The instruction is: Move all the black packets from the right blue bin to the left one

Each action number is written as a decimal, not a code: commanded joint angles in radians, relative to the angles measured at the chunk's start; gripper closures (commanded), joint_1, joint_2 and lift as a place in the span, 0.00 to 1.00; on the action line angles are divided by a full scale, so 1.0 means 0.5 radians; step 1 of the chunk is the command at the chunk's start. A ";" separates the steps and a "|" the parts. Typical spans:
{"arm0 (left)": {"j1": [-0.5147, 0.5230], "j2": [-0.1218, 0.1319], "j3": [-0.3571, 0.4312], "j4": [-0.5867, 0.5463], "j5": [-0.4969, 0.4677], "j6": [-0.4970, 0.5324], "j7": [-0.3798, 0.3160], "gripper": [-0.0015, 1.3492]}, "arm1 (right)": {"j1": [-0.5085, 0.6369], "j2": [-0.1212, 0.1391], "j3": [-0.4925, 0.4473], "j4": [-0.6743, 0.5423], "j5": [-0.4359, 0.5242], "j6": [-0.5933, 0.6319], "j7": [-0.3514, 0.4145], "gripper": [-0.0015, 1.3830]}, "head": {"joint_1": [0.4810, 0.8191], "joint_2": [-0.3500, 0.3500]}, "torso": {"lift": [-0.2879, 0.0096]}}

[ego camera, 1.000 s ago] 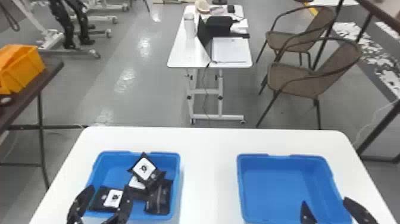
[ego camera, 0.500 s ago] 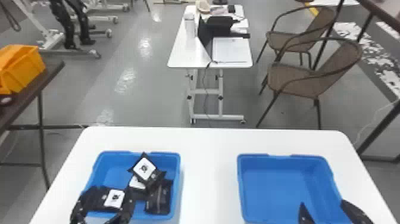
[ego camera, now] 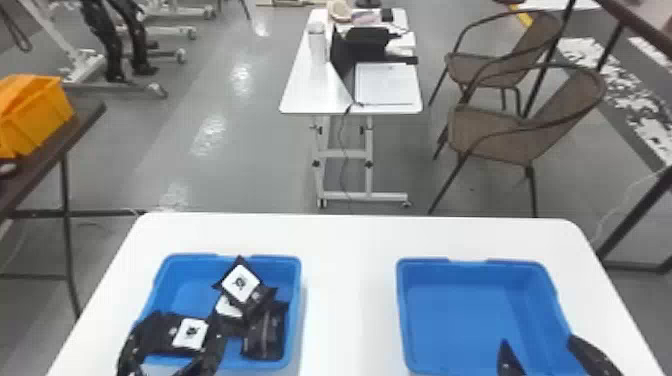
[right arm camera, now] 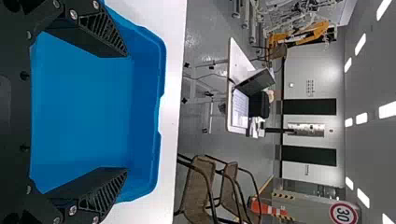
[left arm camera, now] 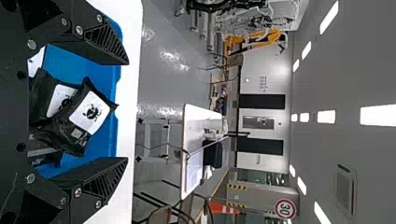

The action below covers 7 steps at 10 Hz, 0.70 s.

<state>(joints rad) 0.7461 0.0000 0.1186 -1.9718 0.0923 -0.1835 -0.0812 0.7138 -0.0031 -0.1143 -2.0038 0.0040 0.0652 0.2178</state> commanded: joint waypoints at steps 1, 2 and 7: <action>0.002 -0.005 -0.010 -0.002 0.021 0.011 0.000 0.24 | -0.001 0.008 0.002 0.004 -0.005 0.002 0.000 0.11 | 0.63 0.58 | 0.97; -0.007 -0.005 -0.016 -0.002 0.030 0.011 0.003 0.24 | -0.007 0.008 0.002 0.013 -0.029 0.011 0.012 0.11 | 0.63 0.58 | 0.97; -0.020 0.009 -0.029 0.004 0.030 0.011 0.000 0.24 | -0.035 0.008 0.002 0.032 -0.036 0.002 0.055 0.11 | 0.63 0.58 | 0.97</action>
<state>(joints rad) 0.7363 0.0064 0.1037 -1.9698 0.1082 -0.1775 -0.0813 0.6965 -0.0031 -0.1124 -1.9878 -0.0140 0.0661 0.2453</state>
